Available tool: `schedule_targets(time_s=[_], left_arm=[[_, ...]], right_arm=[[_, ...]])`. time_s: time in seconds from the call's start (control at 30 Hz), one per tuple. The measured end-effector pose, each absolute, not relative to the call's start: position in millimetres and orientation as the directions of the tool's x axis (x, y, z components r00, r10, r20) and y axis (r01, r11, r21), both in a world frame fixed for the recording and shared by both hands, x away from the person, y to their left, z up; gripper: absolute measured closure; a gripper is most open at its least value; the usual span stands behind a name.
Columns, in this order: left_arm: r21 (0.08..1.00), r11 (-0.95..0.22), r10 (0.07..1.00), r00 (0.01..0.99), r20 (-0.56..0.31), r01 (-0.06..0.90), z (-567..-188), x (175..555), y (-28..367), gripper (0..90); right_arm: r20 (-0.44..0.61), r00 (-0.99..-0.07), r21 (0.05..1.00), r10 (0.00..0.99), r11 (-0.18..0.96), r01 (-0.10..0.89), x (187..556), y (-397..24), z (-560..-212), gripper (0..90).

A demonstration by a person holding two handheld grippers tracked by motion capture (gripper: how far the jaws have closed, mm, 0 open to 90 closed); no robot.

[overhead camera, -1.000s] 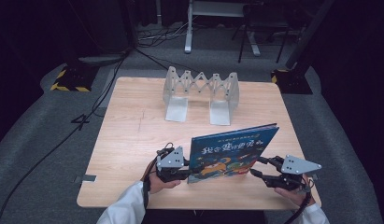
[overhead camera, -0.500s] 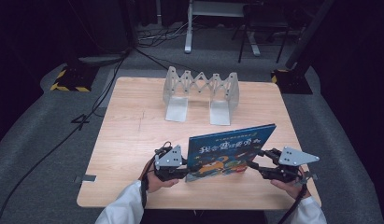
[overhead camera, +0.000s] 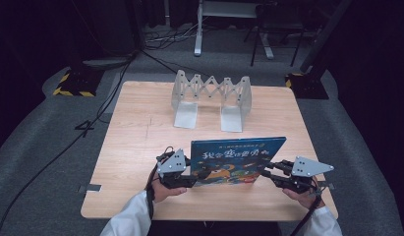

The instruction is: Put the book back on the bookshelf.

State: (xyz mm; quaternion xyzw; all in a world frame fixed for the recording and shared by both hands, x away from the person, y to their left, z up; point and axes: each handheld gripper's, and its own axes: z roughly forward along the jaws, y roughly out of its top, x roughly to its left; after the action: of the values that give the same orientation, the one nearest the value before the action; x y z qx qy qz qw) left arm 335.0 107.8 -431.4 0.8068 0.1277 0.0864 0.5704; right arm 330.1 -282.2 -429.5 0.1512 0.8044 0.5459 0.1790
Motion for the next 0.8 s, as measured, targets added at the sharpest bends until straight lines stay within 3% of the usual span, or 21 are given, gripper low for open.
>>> schedule_targets(time_s=[0.13, 0.23, 0.43, 0.67, 0.8], left_arm=[[0.955, -0.278, 0.289, 0.957, -0.025, 0.109, -433.0, 335.1, 106.6, 48.0], [0.963, -0.248, 0.335, 0.942, -0.018, 0.107, -433.1, 335.2, 108.0, 55.3], [0.95, -0.299, 0.308, 0.951, 0.005, 0.091, -432.3, 335.6, 104.9, 71.0], [0.925, -0.341, 0.259, 0.963, -0.081, 0.17, -432.4, 341.9, 101.7, 73.9], [0.917, -0.377, 0.227, 0.973, -0.046, 0.131, -433.4, 339.7, 99.2, 76.5]], right_arm=[[-0.124, -0.889, 0.934, 0.441, 0.354, 0.046, 330.2, -282.1, -430.1, 70.7], [-0.12, -0.889, 0.935, 0.442, 0.352, 0.049, 330.2, -282.3, -430.4, 70.7], [-0.12, -0.89, 0.935, 0.44, 0.352, 0.047, 330.9, -281.9, -430.6, 70.5], [-0.128, -0.886, 0.933, 0.445, 0.356, 0.044, 330.3, -281.1, -430.7, 70.0], [-0.133, -0.886, 0.932, 0.445, 0.361, 0.041, 329.5, -280.7, -430.7, 69.7]])
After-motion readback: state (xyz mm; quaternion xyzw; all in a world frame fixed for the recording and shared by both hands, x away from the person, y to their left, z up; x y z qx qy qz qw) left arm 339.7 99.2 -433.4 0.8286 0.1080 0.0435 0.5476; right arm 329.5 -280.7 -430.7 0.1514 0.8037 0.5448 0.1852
